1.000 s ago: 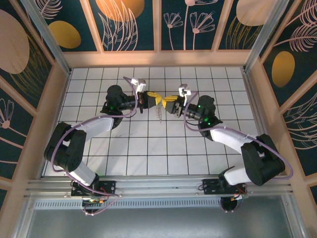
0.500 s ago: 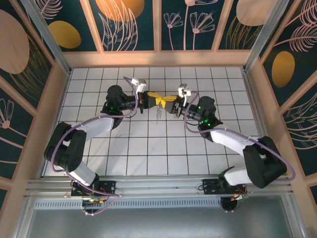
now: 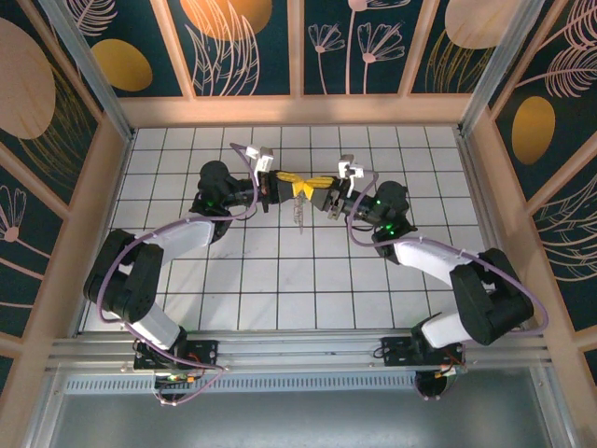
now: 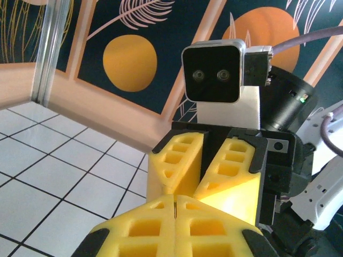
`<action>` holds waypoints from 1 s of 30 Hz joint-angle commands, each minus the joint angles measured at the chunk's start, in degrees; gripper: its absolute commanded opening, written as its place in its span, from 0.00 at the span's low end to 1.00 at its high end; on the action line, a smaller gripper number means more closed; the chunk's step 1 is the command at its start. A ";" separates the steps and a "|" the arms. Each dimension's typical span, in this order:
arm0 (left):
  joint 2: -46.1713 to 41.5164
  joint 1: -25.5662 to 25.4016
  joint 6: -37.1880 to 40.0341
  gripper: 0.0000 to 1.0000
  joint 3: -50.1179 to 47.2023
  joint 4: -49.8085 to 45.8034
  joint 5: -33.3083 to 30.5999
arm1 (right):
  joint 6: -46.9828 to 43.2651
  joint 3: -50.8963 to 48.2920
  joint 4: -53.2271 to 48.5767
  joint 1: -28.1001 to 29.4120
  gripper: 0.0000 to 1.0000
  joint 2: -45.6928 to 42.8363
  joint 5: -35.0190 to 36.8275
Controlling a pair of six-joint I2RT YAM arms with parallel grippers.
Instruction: Put the keys on the keyring
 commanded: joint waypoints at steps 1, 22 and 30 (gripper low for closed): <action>0.83 -0.39 -3.60 0.00 0.46 7.11 2.89 | 4.16 -0.66 7.54 -0.94 0.21 2.30 -5.86; 2.90 -0.39 -8.84 0.00 1.22 11.68 4.51 | 8.75 0.92 14.57 -1.85 0.18 5.89 -11.51; 3.07 -0.39 -9.49 0.00 0.79 11.96 5.30 | 10.23 2.58 16.52 -1.89 0.00 7.70 -13.35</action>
